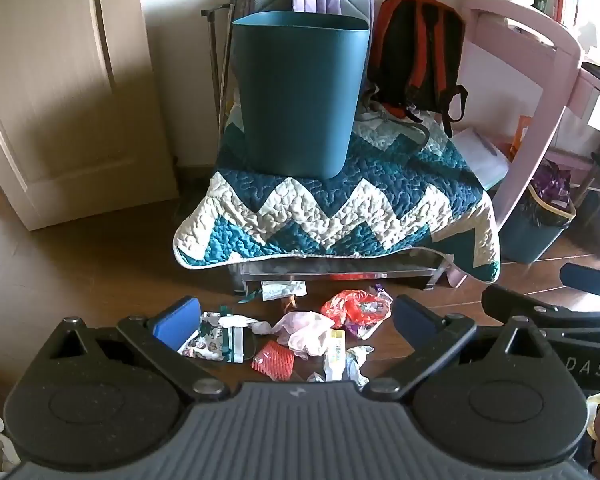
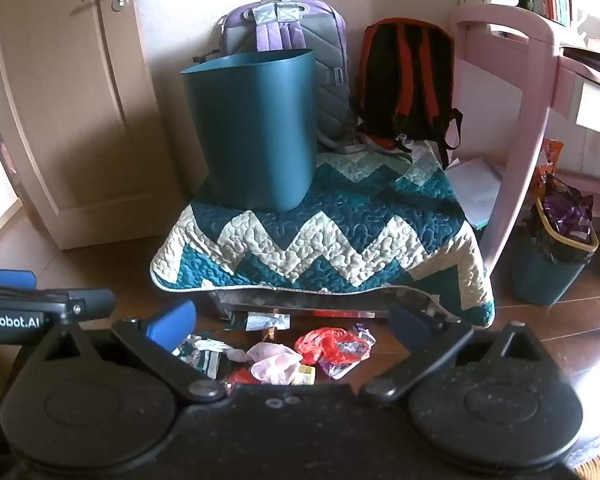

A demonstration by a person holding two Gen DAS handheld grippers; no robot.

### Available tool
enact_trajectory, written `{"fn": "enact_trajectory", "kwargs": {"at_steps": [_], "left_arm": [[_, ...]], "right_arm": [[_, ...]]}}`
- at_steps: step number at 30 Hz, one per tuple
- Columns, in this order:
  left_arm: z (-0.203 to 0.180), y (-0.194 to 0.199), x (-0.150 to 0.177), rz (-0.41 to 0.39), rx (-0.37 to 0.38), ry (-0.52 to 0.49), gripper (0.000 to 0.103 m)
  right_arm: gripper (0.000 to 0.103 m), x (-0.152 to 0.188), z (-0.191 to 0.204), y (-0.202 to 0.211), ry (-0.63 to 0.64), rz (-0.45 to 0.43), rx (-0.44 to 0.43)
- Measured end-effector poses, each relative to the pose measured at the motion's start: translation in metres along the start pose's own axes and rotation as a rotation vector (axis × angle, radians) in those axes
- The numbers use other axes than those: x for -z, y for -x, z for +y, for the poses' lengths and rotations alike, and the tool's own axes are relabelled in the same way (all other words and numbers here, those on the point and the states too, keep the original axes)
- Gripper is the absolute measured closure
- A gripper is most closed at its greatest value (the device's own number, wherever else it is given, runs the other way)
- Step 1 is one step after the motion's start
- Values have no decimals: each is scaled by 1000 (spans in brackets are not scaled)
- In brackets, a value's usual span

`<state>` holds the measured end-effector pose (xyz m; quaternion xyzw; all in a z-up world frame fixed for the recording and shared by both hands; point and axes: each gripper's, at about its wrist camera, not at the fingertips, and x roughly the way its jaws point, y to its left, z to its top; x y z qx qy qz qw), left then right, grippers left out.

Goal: Collect trash

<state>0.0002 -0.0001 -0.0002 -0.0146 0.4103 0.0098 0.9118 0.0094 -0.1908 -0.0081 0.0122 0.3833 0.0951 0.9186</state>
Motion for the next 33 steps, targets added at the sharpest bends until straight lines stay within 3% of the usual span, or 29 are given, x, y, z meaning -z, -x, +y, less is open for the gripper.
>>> {"fn": "enact_trajectory", "kwargs": {"at_steps": [33], "left_arm": [[6, -13, 4, 41, 9, 17, 0]], "right_arm": [[0, 0, 0, -8, -2, 16, -1]]}}
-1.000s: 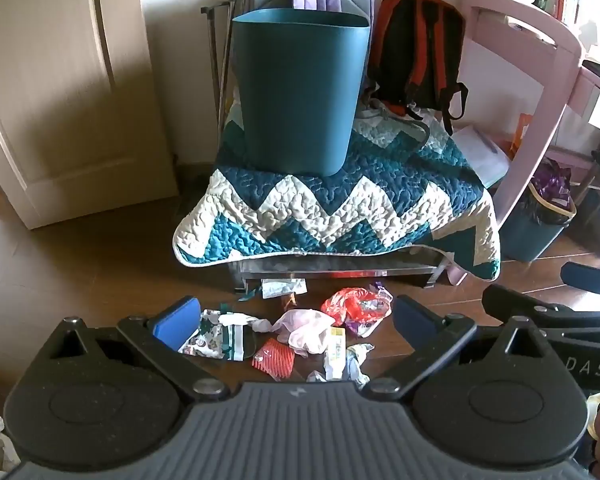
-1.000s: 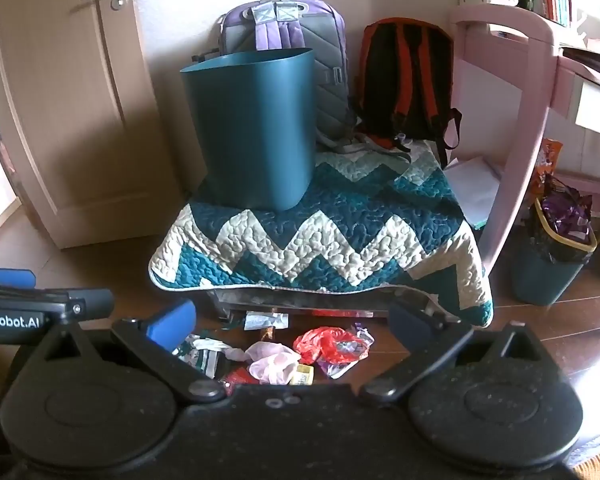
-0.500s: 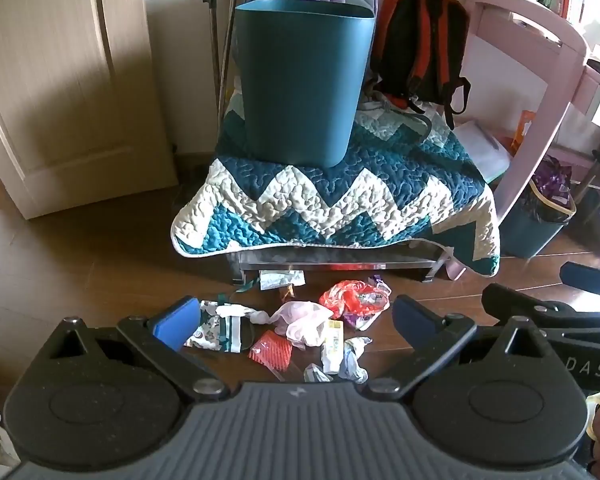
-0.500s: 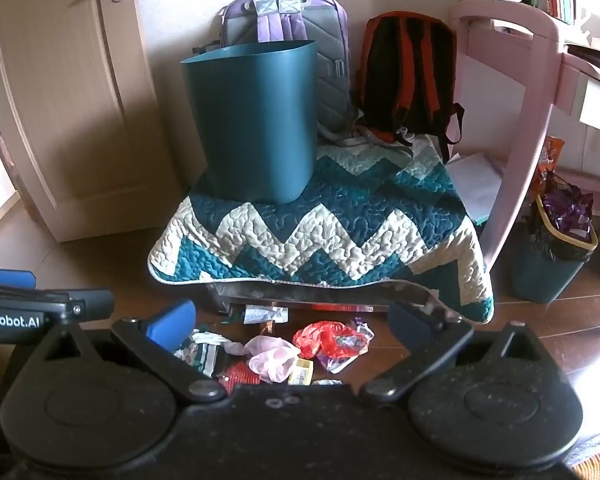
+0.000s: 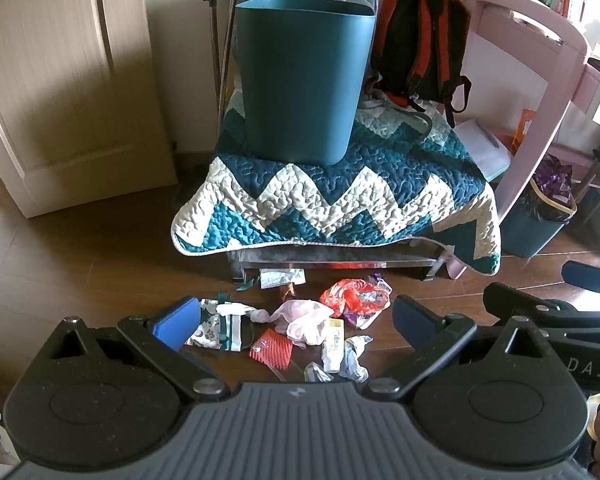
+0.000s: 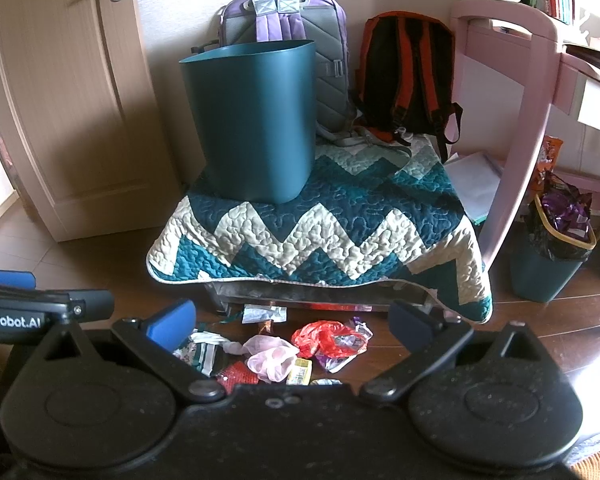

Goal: Collect trash

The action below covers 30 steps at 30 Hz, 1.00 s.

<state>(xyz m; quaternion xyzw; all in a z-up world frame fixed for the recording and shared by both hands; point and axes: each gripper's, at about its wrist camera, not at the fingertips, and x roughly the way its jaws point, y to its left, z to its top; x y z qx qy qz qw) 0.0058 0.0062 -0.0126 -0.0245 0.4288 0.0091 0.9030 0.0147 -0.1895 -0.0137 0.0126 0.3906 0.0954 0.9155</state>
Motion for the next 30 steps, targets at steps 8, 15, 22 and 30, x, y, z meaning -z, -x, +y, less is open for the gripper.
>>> {"fn": "enact_trajectory", "kwargs": {"at_steps": [8, 15, 22, 30], "left_arm": [[-1, -2, 4, 10, -3, 2, 0], [-3, -1, 9, 11, 0, 6, 0], [-3, -1, 11, 12, 0, 8, 0], [-2, -2, 9, 14, 2, 8, 0]], "right_arm": [[0, 0, 1, 1, 12, 1, -8], [0, 1, 1, 0, 12, 2, -7], [0, 2, -1, 0, 13, 4, -8], [0, 1, 1, -1, 12, 6, -7]]}}
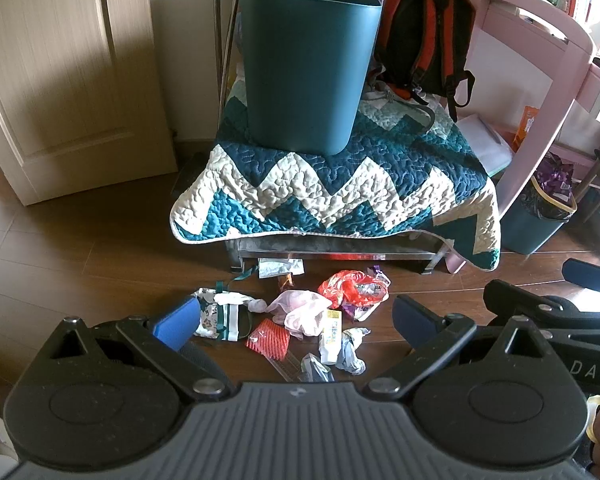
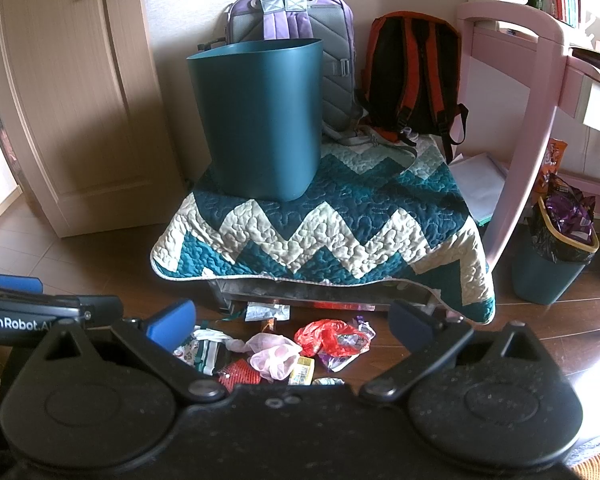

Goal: Collect trash

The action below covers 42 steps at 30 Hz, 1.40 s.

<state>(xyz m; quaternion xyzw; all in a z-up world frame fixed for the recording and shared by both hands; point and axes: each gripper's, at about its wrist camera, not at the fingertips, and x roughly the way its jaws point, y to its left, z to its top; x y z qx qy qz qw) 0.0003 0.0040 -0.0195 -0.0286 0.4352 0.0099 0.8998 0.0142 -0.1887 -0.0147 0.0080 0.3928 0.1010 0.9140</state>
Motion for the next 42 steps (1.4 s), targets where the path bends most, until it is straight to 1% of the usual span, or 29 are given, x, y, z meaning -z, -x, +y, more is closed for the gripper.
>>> {"fn": "enact_trajectory", "kwargs": {"at_steps": [14, 19, 22, 24, 27, 29, 31, 32, 34, 37, 41, 42], "left_arm": [[1, -1, 2, 7, 3, 0, 0], [0, -11, 7, 27, 15, 1, 0], [4, -22, -3, 35, 28, 2, 0], [11, -37, -13, 35, 35, 10, 0], [22, -66, -26, 52, 35, 50, 0], [31, -90, -35, 73, 34, 72, 0], [40, -115, -42, 93, 55, 101, 0], [47, -130, -46, 107, 75, 118, 0], [53, -153, -51, 117, 74, 133, 0], [58, -189, -55, 126, 54, 98, 0], [55, -243, -50, 200, 62, 66, 0], [52, -256, -48, 217, 67, 55, 0]], "right_arm": [[0, 1, -1, -4, 0, 7, 5], [0, 0, 0, -8, 14, 20, 5], [0, -3, 0, -16, 33, 33, 1], [0, -5, 0, -26, 59, 41, -7], [0, -10, -4, -46, 74, 54, -17], [0, -14, -12, -65, 51, 80, -39], [0, -18, -23, -90, 28, 111, -62], [0, -19, -26, -99, 25, 122, -63], [0, -23, -36, -125, 8, 150, -61], [1, -25, -53, -169, -30, 199, -67], [2, -22, -74, -231, -130, 303, -83], [2, -21, -77, -247, -157, 326, -73]]}}
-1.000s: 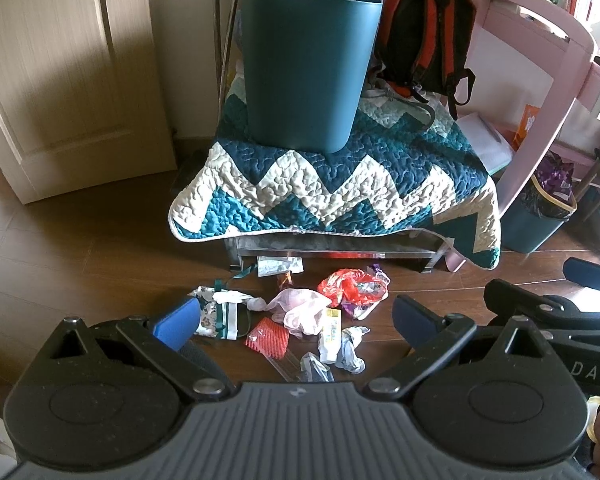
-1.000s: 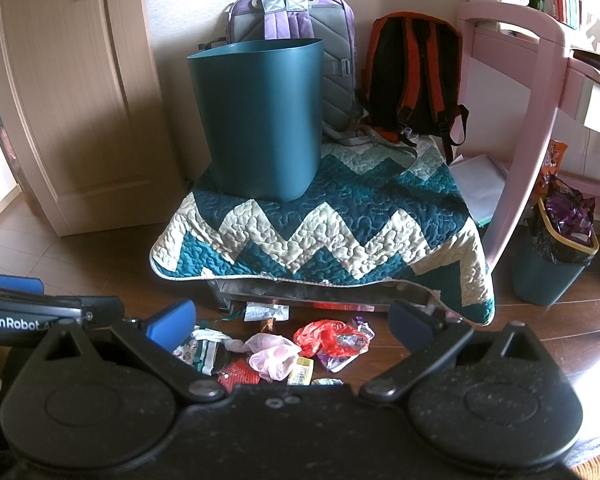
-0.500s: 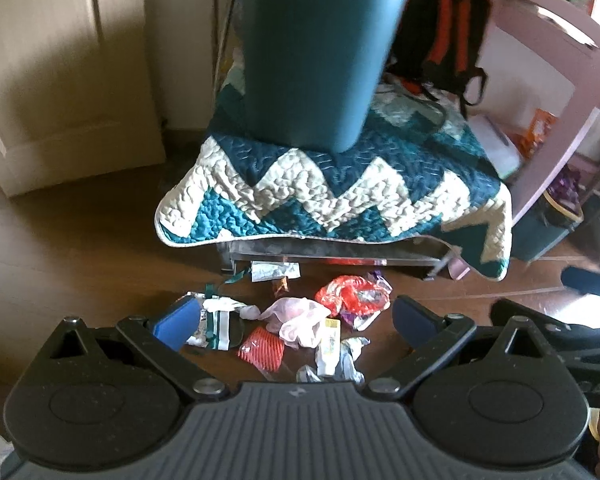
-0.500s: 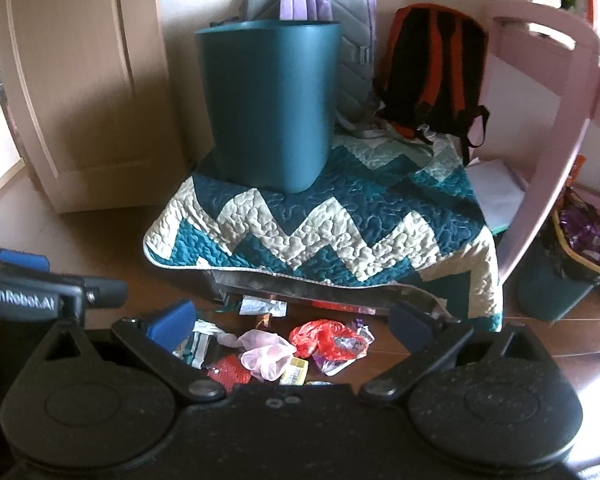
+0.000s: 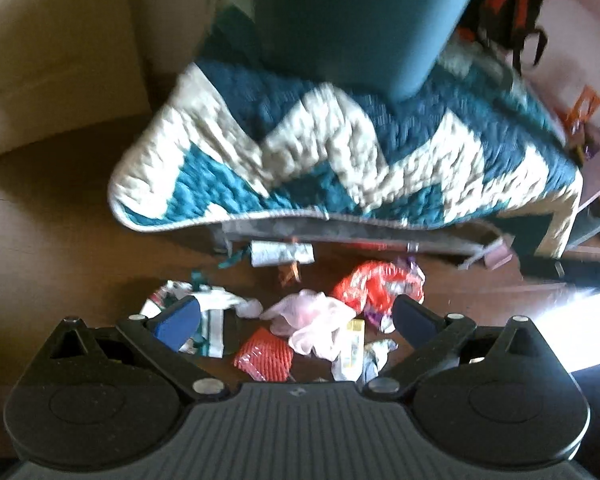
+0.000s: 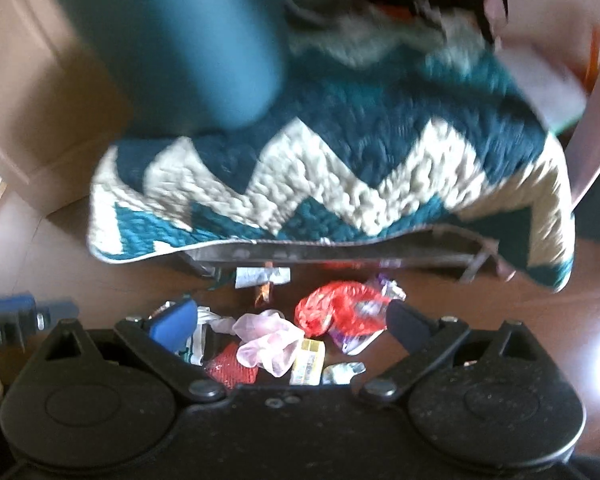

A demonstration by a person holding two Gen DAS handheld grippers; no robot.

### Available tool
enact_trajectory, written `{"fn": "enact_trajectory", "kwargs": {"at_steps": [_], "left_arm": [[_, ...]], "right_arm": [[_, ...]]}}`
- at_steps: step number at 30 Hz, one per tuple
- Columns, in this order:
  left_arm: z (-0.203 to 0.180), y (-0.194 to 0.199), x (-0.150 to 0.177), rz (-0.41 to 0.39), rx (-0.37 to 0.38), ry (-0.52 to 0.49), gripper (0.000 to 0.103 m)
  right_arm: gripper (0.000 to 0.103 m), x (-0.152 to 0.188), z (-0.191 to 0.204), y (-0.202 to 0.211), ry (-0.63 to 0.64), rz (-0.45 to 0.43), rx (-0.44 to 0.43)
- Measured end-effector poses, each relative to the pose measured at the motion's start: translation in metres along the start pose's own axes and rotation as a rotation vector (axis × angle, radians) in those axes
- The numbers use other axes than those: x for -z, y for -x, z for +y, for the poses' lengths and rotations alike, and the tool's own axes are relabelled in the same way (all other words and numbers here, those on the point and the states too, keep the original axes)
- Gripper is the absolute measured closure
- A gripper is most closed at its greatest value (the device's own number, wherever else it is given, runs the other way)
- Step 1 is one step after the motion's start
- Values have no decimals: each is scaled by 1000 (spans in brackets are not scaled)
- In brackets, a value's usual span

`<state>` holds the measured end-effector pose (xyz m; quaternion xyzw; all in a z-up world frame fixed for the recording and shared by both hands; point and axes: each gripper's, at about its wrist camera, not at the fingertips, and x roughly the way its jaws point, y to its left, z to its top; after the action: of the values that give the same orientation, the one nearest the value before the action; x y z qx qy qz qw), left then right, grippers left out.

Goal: Collect trash
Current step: 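Lower left tool onto pink mesh bag while right tool lowers onto red plastic bag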

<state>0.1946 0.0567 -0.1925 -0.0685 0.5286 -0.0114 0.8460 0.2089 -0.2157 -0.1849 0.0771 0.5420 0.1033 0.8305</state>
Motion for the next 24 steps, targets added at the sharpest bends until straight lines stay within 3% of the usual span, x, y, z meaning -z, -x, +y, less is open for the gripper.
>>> {"fn": "enact_trajectory", "kwargs": {"at_steps": [6, 12, 14, 24], "left_arm": [[-23, -86, 1, 135, -2, -45, 1], [-36, -160, -1, 210, -7, -35, 1], [-35, -185, 2, 251, -19, -25, 1], [-28, -270, 26, 377, -8, 16, 1]], "right_arm": [[2, -12, -16, -83, -97, 88, 58], [4, -11, -38, -165, -180, 157, 94], [11, -8, -41, -195, -161, 195, 97], [14, 23, -27, -308, -60, 320, 19]]}}
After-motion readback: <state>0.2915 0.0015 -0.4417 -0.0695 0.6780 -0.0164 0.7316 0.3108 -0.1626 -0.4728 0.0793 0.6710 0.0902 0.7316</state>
